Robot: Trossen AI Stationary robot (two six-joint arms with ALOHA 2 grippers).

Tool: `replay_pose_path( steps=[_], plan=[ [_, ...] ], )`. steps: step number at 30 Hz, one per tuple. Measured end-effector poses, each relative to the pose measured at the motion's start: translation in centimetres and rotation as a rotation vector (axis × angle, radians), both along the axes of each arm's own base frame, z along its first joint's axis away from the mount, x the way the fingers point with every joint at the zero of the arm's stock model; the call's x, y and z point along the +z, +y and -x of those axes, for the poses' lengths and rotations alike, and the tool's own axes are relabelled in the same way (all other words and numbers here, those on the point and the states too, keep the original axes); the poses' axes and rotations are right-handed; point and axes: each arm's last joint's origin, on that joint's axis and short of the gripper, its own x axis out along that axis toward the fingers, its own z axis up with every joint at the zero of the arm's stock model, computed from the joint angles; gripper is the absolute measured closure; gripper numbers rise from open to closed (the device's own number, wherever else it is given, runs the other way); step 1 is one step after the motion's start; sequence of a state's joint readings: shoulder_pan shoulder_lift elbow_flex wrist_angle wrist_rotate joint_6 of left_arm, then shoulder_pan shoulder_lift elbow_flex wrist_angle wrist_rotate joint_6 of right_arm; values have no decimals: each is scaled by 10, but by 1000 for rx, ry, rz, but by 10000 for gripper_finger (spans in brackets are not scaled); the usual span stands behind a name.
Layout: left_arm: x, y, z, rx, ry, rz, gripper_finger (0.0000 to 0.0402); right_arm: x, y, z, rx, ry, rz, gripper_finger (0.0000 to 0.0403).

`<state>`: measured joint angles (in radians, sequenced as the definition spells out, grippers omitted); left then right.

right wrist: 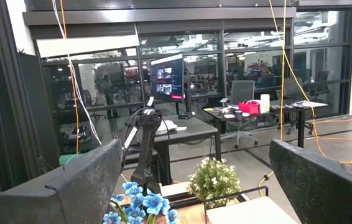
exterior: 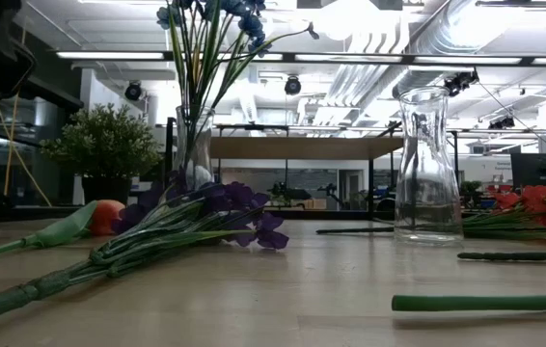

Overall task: Pick and place flowers into a vace then onto a shelf
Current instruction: Put the orange flower into the left transparent vase

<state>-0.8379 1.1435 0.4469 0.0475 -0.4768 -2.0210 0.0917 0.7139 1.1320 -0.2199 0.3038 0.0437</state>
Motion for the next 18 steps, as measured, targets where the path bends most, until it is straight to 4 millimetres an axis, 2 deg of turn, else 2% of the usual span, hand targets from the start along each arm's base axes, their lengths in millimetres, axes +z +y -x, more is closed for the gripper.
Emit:
replay_pose_path(
  steps=[9,18],
  plan=[
    [-8,9,2,71,72,-69,121,0,0,0,0,0,0,8],
    [-9,24,-12,98,115,-37,121,0,0,0,0,0,0,8]
  ],
)
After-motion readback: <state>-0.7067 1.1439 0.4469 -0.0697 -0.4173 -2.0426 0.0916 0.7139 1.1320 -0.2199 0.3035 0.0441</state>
